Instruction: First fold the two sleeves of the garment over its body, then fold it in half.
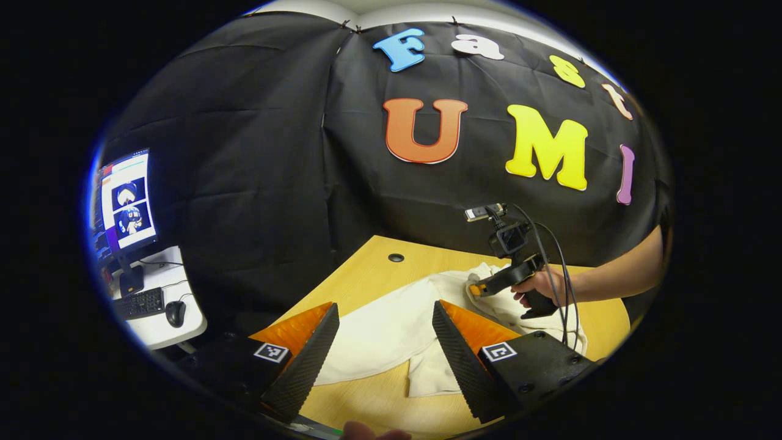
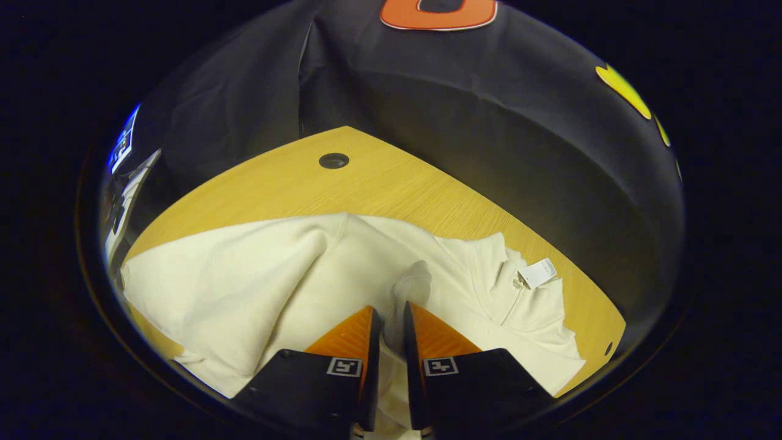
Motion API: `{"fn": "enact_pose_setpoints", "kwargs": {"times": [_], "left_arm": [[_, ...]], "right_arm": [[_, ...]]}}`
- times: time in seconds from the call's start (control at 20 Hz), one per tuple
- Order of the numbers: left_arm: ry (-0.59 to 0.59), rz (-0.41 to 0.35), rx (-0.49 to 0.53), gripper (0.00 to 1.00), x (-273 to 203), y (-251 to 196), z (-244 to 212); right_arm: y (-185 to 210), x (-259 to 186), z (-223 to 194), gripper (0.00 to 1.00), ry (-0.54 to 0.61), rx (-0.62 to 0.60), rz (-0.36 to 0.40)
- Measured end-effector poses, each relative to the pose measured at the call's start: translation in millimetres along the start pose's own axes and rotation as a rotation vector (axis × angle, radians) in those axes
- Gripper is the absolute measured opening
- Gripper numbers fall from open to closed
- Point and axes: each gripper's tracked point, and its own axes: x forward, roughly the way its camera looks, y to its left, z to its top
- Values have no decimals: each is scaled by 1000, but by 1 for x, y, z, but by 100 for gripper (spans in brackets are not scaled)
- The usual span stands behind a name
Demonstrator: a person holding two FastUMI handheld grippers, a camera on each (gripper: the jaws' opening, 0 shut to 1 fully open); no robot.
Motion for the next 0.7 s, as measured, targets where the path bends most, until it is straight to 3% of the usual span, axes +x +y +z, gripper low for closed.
{"fn": "enact_pose_setpoints", "kwargs": {"times": [0.05, 0.2, 0.25, 0.4, 0.5, 0.7], "left_arm": [[4, -8, 3, 99, 2, -1, -1], [1, -31, 9, 99, 4, -4, 1], [-3, -38, 14, 99, 5, -6, 2], [-13, -53, 38, 99, 4, -6, 4], [-14, -60, 47, 99, 4, -4, 2], [-7, -69, 77, 98, 5, 3, -12]], "right_arm": [[9, -5, 8, 25, -28, 36, 39], [26, -16, 24, 63, -79, 31, 75], [28, -19, 28, 69, -98, 17, 76], [35, -48, 46, 68, -173, 26, 75], [35, -71, 50, 76, -201, 23, 71], [36, -126, 45, 77, -260, 37, 72]]}}
